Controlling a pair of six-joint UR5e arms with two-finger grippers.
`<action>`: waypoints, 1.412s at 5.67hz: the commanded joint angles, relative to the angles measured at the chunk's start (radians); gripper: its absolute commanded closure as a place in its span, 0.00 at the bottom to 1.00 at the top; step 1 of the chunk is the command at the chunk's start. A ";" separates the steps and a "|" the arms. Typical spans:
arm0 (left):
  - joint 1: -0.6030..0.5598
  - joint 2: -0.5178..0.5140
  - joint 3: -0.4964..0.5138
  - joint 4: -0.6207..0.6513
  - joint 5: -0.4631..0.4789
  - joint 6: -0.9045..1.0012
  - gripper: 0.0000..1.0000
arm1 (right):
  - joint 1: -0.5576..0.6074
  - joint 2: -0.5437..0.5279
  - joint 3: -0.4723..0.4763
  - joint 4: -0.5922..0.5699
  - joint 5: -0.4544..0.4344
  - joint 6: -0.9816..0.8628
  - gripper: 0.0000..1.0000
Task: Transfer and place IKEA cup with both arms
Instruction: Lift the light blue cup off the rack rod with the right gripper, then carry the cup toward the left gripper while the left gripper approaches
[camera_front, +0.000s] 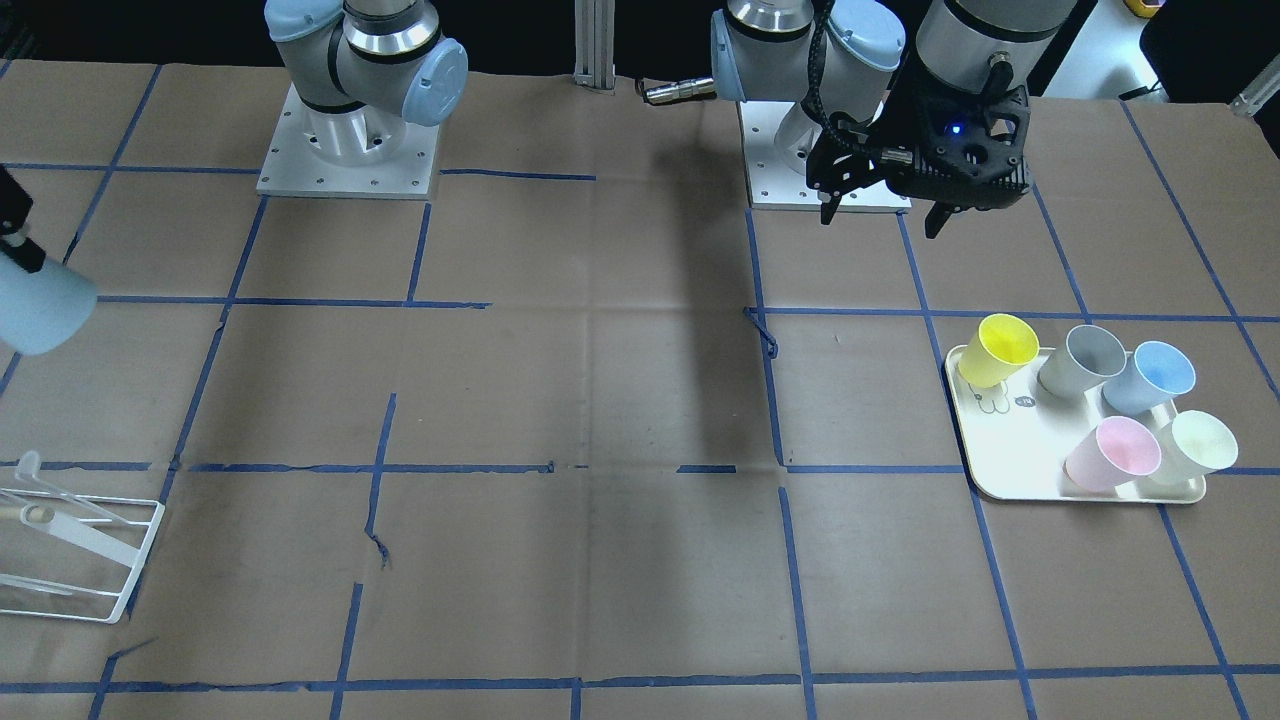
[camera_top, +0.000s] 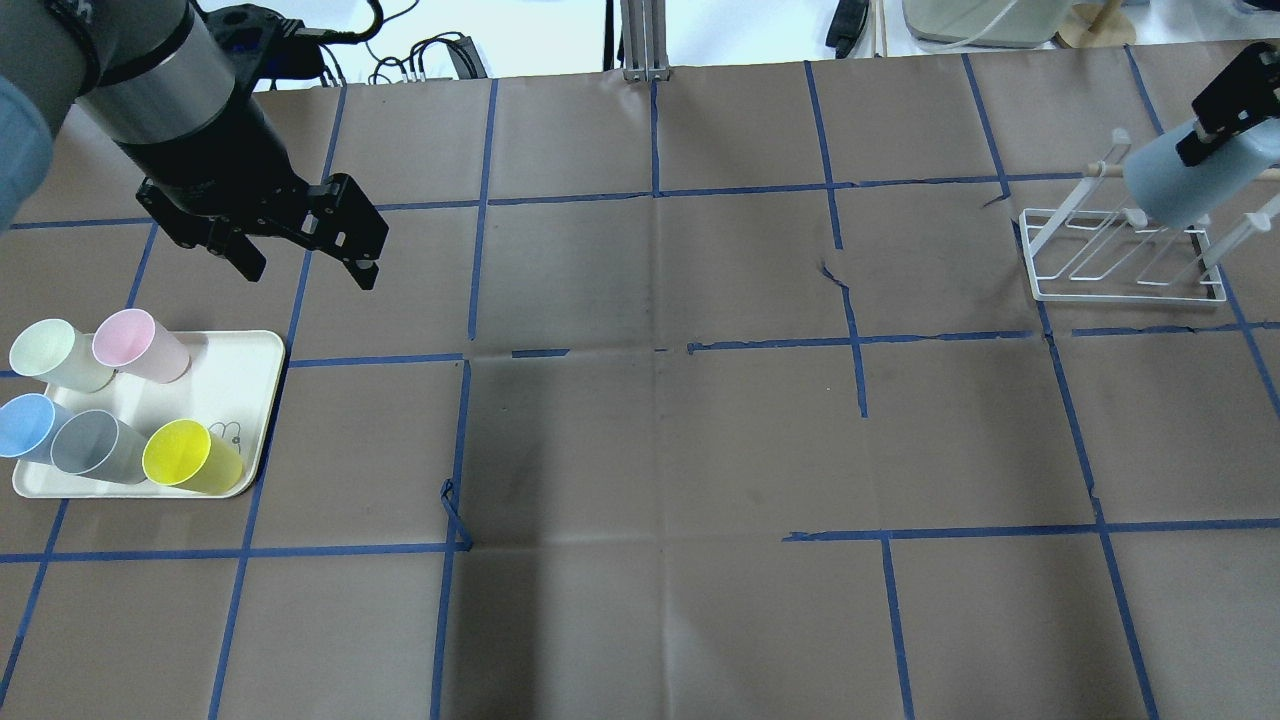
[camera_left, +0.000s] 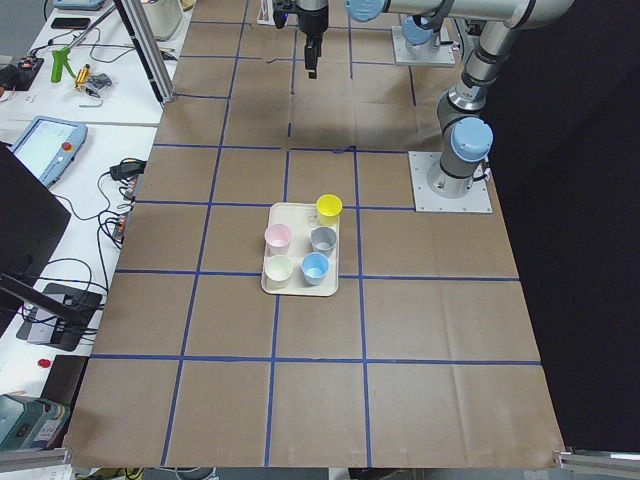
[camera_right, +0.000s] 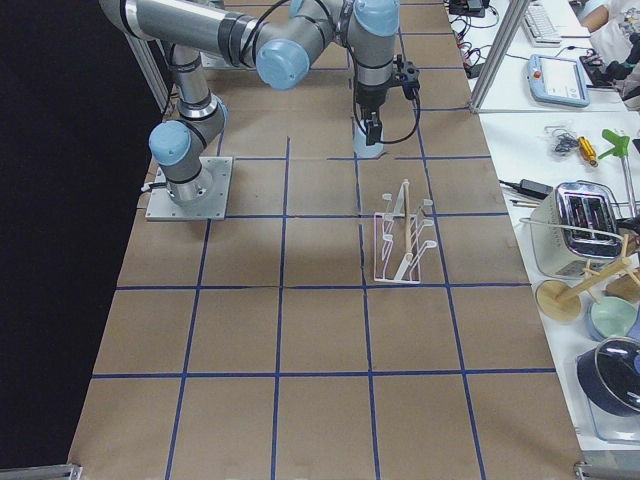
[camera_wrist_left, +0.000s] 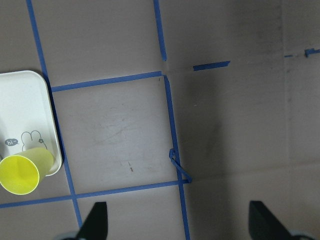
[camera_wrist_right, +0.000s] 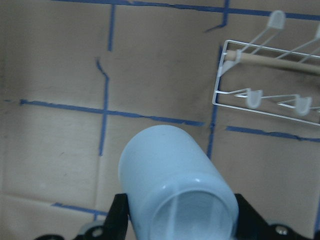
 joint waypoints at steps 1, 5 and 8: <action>0.060 0.004 -0.003 -0.019 -0.151 0.081 0.01 | 0.064 -0.045 -0.010 0.217 0.214 -0.001 0.60; 0.296 0.006 -0.036 -0.548 -0.700 0.539 0.01 | 0.216 -0.032 0.186 0.428 0.846 -0.002 0.60; 0.326 0.004 -0.098 -0.616 -1.041 0.645 0.01 | 0.440 -0.032 0.429 0.416 1.316 -0.048 0.60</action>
